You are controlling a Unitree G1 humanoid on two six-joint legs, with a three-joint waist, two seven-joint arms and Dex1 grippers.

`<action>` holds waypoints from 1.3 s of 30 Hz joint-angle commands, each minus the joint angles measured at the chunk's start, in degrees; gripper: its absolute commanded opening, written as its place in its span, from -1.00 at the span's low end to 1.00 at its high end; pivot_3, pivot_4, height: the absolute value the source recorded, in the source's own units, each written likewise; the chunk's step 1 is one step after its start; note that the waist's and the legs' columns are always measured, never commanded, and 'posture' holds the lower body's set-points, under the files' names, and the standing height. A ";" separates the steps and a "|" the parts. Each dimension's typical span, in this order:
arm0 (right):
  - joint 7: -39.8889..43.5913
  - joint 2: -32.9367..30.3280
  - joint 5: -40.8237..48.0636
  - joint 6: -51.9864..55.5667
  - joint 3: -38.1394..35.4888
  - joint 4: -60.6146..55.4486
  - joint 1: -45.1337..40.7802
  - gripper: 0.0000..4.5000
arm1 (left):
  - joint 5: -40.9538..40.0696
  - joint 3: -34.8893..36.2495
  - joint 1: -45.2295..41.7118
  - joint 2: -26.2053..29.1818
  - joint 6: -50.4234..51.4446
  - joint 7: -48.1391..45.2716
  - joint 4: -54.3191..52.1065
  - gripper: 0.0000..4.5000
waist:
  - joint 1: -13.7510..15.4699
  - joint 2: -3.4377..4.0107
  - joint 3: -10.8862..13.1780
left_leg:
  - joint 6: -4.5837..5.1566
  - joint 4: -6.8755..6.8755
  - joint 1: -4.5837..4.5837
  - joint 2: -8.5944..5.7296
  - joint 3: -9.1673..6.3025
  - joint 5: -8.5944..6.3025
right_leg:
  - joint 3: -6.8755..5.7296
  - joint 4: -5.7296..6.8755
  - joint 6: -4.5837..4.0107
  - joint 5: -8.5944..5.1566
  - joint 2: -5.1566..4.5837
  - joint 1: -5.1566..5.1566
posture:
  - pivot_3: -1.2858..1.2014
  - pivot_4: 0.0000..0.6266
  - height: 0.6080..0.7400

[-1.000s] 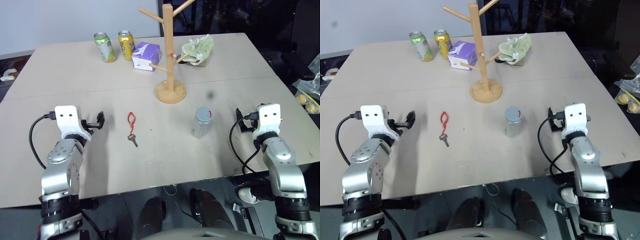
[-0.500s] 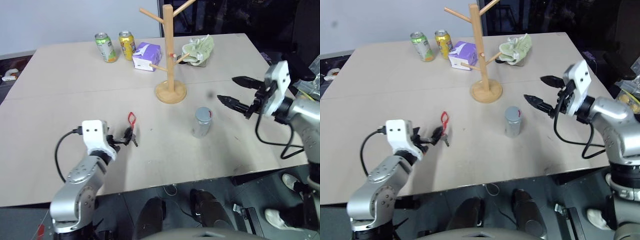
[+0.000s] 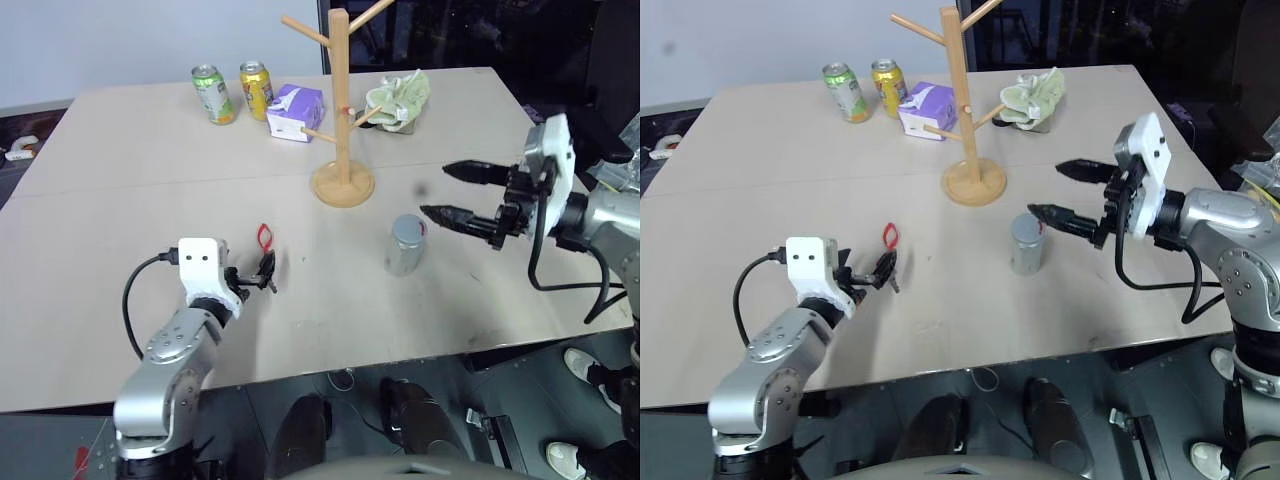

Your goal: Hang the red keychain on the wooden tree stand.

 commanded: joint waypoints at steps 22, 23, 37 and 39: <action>-29.48 17.21 -13.63 0.87 11.20 -19.64 18.06 0.98 | -25.30 -2.92 -24.45 36.30 6.49 -50.91 9.07 1.00 | -1.48 0.07 0.14 | 0.01 -0.06 -0.10 0.04 0.02 -0.03 | -0.06 -0.02 0.03 -0.12 -0.03 -0.16 | 0.03 -0.52 1.00; -30.10 17.86 -13.86 1.13 11.65 -19.79 17.93 0.98 | -25.38 -2.95 -24.41 36.33 6.57 -51.10 8.97 1.00 | -1.52 0.07 0.14 | 0.01 -0.07 -0.11 0.04 0.02 -0.03 | -0.06 -0.02 0.03 -0.12 -0.03 -0.17 | 0.03 -0.52 1.00; -36.46 26.55 -18.17 1.88 14.54 -14.32 14.22 0.98 | -27.84 -2.31 -23.96 35.43 8.39 -48.53 6.85 1.00 | -1.60 0.07 0.14 | 0.01 -0.07 -0.12 0.04 0.02 -0.03 | -0.05 -0.03 0.03 -0.12 -0.03 -0.18 | 0.03 -0.52 1.00; -36.16 26.91 -19.10 1.14 15.12 -12.85 13.34 0.98 | -28.13 -2.22 -24.03 35.21 8.55 -47.94 6.86 1.00 | -1.60 0.08 0.14 | 0.01 -0.08 -0.13 0.04 0.02 -0.03 | -0.05 -0.03 0.02 -0.12 -0.03 -0.19 | 0.03 -0.52 1.00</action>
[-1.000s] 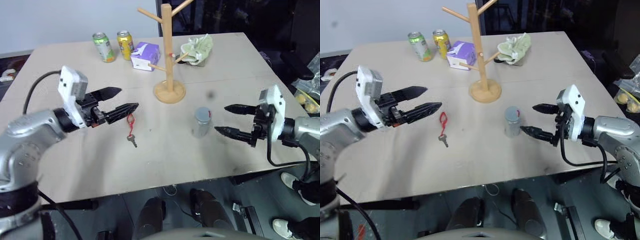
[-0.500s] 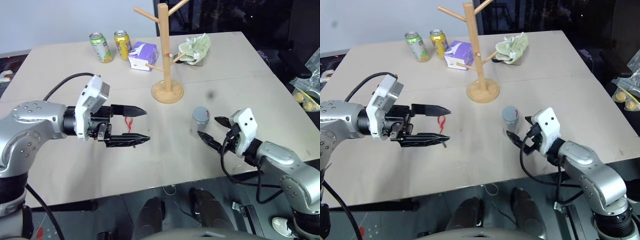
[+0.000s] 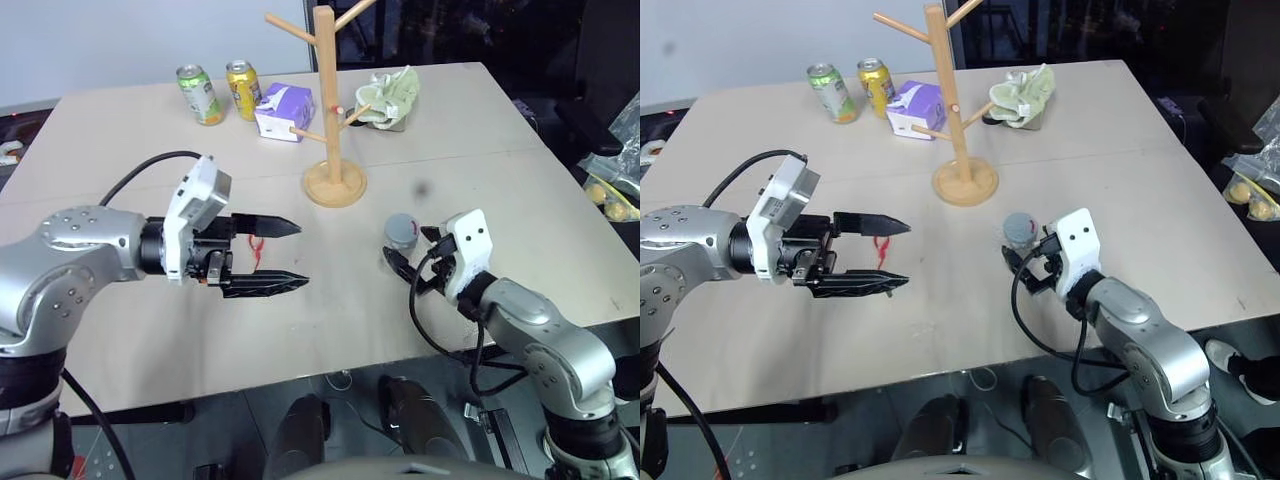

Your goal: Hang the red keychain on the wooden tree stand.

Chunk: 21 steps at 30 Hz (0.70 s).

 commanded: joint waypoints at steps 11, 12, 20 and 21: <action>2.81 2.69 -1.14 -3.24 0.76 2.94 -2.59 0.16 | -1.24 1.42 0.78 -1.45 -0.78 2.63 -2.01 1.00 | -0.05 0.00 0.00 | 0.00 0.00 0.01 0.00 0.00 0.00 | 0.00 0.00 0.00 0.00 0.01 0.01 | 0.03 -0.52 1.00; 3.10 2.72 -1.12 -3.38 0.59 3.05 -2.93 0.00 | -1.27 1.41 0.88 -1.59 -0.83 2.70 -2.12 1.00 | -0.05 0.00 0.00 | 0.00 0.01 0.02 0.00 0.00 0.00 | 0.01 0.00 0.00 0.00 0.00 0.01 | 0.03 -0.52 1.00; 6.68 -0.31 -0.47 -5.08 -2.59 1.31 -3.20 -0.13 | -0.47 0.94 0.21 -2.42 -1.89 2.55 -1.69 1.00 | 0.01 0.00 0.00 | 0.00 0.01 -0.01 -0.01 0.00 0.00 | 0.01 0.00 0.00 0.00 -0.01 0.01 | 0.03 -0.52 1.00; 6.94 -1.14 -0.48 -5.48 -4.01 1.11 -3.70 -0.13 | -0.25 0.81 -0.38 -2.51 -2.17 2.50 -1.28 1.00 | 0.04 0.00 0.00 | 0.00 0.01 -0.01 -0.02 0.00 0.00 | 0.01 0.00 0.00 0.00 -0.01 0.01 | 0.03 -0.52 1.00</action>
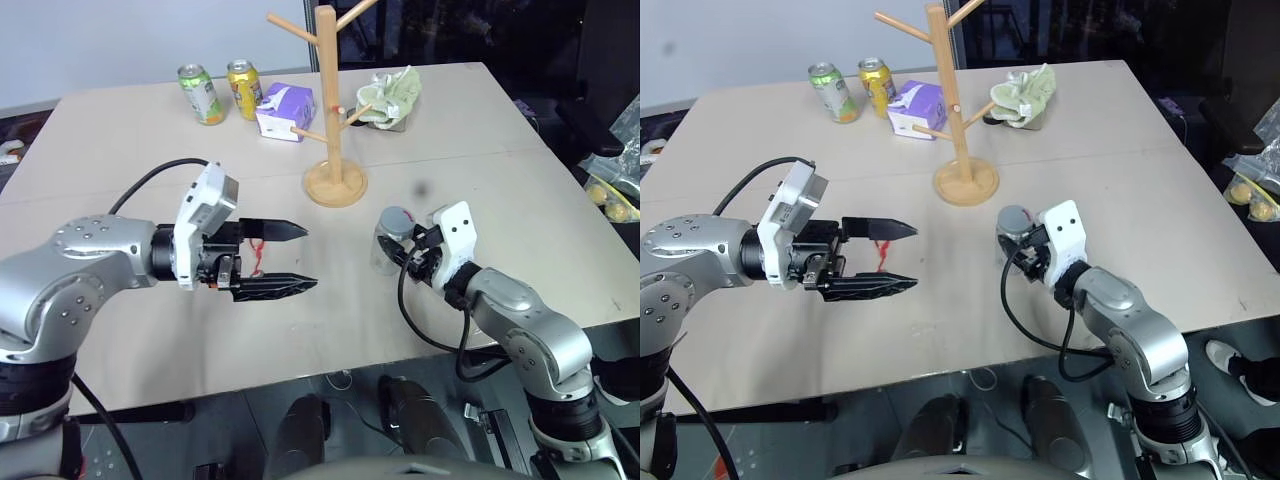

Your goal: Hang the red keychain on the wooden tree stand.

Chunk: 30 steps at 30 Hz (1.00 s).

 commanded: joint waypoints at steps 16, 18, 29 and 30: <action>4.19 -14.33 -8.31 -16.24 -17.20 32.02 -18.82 -0.13 | 16.65 -16.95 -21.96 -22.76 -13.19 7.01 12.68 1.00 | 0.15 -0.01 -0.01 | 0.01 -0.01 -0.04 -0.07 0.08 0.00 | 0.18 -0.02 0.22 0.17 0.02 0.04 | 0.03 -0.52 1.00; 4.82 -14.14 -7.95 -17.93 -18.19 37.61 -20.35 -0.13 | 18.63 -18.43 -22.04 -24.13 -14.59 6.74 13.79 1.00 | 0.08 -0.01 -0.01 | 0.02 -0.01 -0.04 -0.07 0.10 0.00 | 0.21 -0.03 0.23 0.17 0.02 0.04 | 0.03 -0.52 1.00; 8.21 -13.41 -7.82 -24.11 -19.57 52.13 -24.93 -0.13 | 24.90 -20.40 -22.07 -27.18 -19.15 5.50 17.01 1.00 | 0.03 0.01 0.00 | 0.03 0.00 0.01 -0.06 0.16 0.00 | 0.29 0.02 0.25 0.18 0.05 0.05 | 0.03 -0.52 1.00; 8.46 -13.37 -8.04 -24.68 -19.43 52.77 -24.90 -0.13 | 25.00 -20.31 -22.06 -27.31 -19.15 5.41 17.01 1.00 | 0.03 0.01 0.00 | 0.03 0.01 0.00 -0.07 0.16 0.00 | 0.29 0.02 0.25 0.18 0.05 0.05 | 0.03 -0.52 1.00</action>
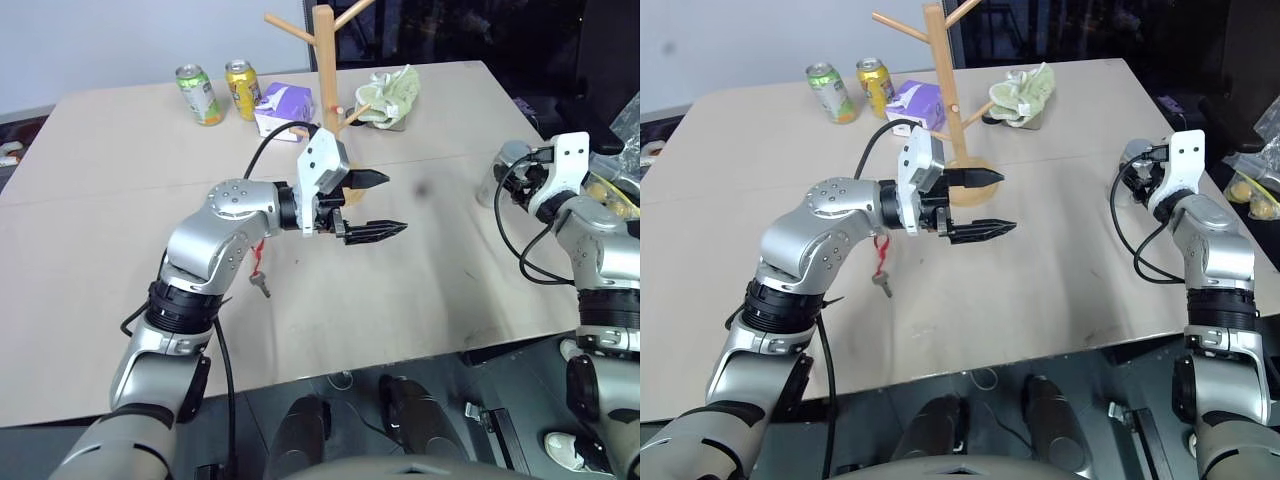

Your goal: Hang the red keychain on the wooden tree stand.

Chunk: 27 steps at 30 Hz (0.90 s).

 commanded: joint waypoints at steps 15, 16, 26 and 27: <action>3.76 -0.57 -1.51 -3.66 0.37 -0.62 0.81 0.99 | 1.28 1.83 -1.87 -0.36 -1.97 -1.77 0.44 1.00 | -0.01 0.00 0.00 | 0.00 0.01 0.02 -0.01 0.02 0.00 | 0.03 0.03 0.01 0.01 -0.01 0.00 | 0.03 -0.52 1.00; 3.76 -0.66 -1.20 -3.17 0.11 -1.01 0.92 0.99 | 1.39 1.87 -1.87 -0.25 -2.10 -1.89 0.62 1.00 | -0.02 0.00 0.00 | 0.00 0.01 0.02 -0.01 0.02 0.00 | 0.03 0.03 0.01 0.01 -0.01 0.00 | 0.03 -0.52 1.00; 4.74 -5.83 4.26 9.20 -3.71 -18.54 5.41 0.99 | -0.59 5.49 -0.60 7.21 1.45 -4.85 -2.31 1.00 | -0.03 0.03 0.02 | 0.00 0.01 0.04 0.00 0.00 0.00 | 0.02 0.05 0.01 0.00 0.01 0.00 | 0.03 -0.52 1.00; 4.97 -6.87 6.09 12.08 -4.92 -21.93 5.70 0.99 | -1.63 6.81 -0.10 9.00 3.12 -5.14 -3.41 1.00 | -0.10 0.06 0.04 | 0.00 0.02 0.01 -0.01 0.01 0.00 | 0.02 0.05 0.01 0.00 0.00 -0.02 | 0.03 -0.52 1.00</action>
